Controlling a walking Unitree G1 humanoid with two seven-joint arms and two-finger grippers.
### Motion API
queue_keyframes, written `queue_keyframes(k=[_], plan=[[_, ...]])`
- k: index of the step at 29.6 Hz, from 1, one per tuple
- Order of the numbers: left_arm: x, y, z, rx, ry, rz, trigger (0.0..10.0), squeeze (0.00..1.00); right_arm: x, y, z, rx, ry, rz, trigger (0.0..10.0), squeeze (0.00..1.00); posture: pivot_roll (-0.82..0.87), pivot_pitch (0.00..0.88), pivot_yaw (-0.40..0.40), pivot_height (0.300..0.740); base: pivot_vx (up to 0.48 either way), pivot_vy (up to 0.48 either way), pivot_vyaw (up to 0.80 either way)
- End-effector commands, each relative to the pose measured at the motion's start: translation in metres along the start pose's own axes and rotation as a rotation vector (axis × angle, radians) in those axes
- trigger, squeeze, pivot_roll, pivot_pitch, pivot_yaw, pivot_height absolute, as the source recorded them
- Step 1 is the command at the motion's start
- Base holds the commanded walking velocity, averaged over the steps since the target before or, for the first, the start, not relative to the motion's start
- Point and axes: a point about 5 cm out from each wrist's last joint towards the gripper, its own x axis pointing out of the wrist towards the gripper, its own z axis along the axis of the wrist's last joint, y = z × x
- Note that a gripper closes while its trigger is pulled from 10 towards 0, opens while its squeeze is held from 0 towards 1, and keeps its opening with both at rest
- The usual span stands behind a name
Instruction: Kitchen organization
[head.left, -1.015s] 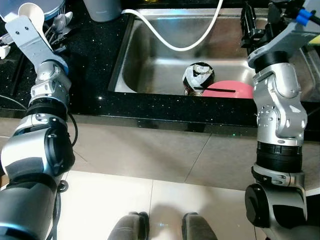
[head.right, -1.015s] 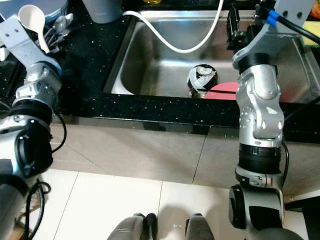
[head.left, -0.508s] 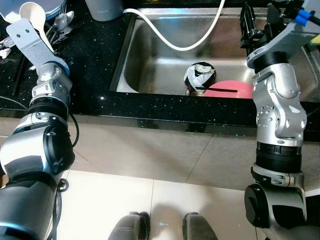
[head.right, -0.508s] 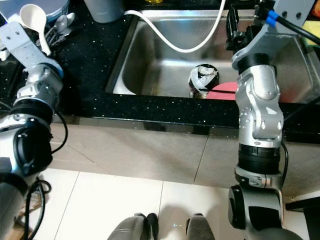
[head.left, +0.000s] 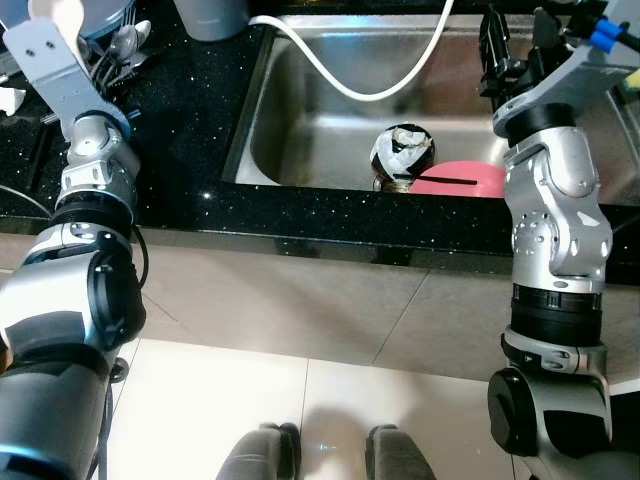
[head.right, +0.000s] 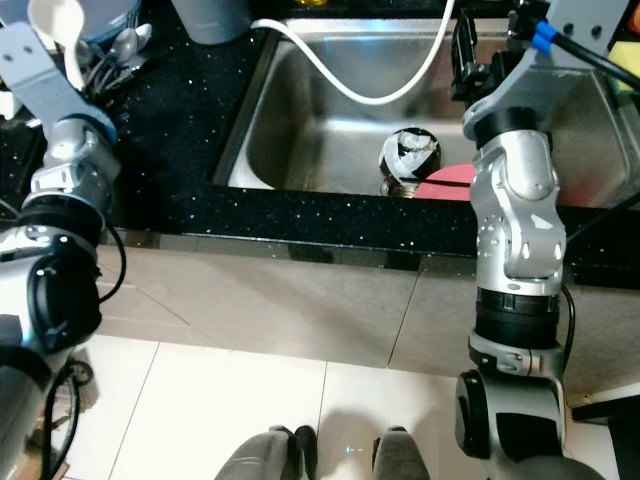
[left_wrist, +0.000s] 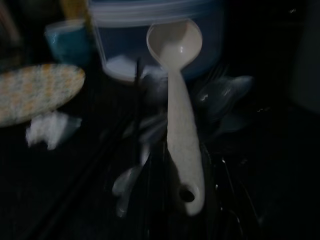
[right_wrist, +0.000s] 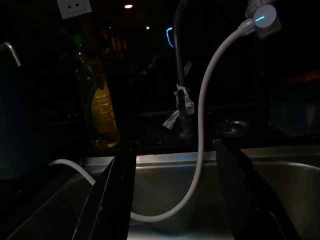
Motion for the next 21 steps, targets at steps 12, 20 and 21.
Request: queue_keyframes(k=[12, 20, 21], plan=[[-0.032, -0.011, -0.017, 0.06, -0.061, -0.131, 10.0, 0.0, 0.0, 0.003, 0.001, 0.023, -0.013, 0.014, 10.0, 0.0, -0.08, 0.214, 0.119, 0.74, 0.0, 0.0, 0.0], [-0.073, -0.021, -0.024, 0.115, -0.167, -0.1, 10.0, 0.0, 0.003, 0.006, 0.0, 0.03, -0.014, 0.03, 10.0, 0.0, -0.08, 0.201, 0.109, 0.74, 0.0, 0.0, 0.0], [-0.077, -0.022, -0.022, 0.123, -0.201, -0.095, 10.0, 0.0, 0.003, 0.006, 0.0, 0.031, -0.014, 0.032, 10.0, 0.0, -0.08, 0.2, 0.109, 0.74, 0.0, 0.0, 0.0]])
